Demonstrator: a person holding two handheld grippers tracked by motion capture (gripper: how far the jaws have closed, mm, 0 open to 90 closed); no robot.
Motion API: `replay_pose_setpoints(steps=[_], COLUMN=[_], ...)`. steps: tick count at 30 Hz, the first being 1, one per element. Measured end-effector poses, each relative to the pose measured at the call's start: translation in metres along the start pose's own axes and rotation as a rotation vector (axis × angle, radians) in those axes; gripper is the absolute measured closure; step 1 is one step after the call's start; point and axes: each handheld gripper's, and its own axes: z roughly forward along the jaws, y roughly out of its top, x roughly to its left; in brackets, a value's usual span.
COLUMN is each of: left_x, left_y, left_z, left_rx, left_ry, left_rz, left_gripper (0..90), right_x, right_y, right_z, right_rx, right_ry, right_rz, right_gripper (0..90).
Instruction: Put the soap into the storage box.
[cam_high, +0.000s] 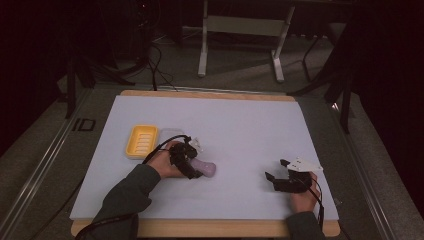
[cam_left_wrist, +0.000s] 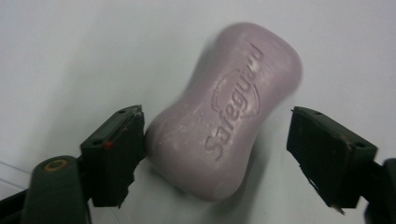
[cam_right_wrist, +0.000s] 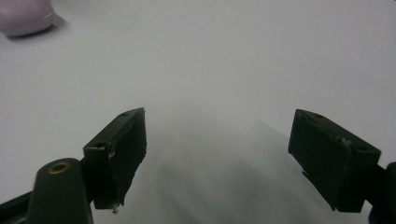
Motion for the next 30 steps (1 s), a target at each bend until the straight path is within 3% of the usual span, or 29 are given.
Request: replay_pose_setpoints(steps=[6,13,14,16,22,30], left_x=[-0.006,-0.006,-0.008,-0.009,-0.006,-0.009], left_y=[-0.001,0.006,0.012,0.015,0.022,0.027], left_z=[-0.005,-0.005,0.0,0.002,0.007,0.011], left_rx=[0.008,0.009,0.045,0.071,0.111,0.15], left_ry=[-0.052,-0.025,-0.011,0.001,0.009,0.021], left_rz=[0.009,0.01,0.014,0.024,-0.005,0.009], left_gripper=[28.1,25.9,25.5,25.6,33.4,40.2], right_x=[0.0,0.0,0.0,0.0,0.0,0.001], right_y=[0.0,0.0,0.0,0.0,0.0,0.0], right_z=[0.0,0.0,0.0,0.0,0.0,0.0], right_rx=[0.0,0.002,0.002,0.001,0.003,0.005], right_ry=[0.0,-0.003,-0.002,-0.002,-0.003,-0.004], right_rz=[-0.001,-0.004,-0.005,-0.003,-0.007,-0.011], right_gripper=[18.9,18.9,18.9,18.9,18.9,18.9])
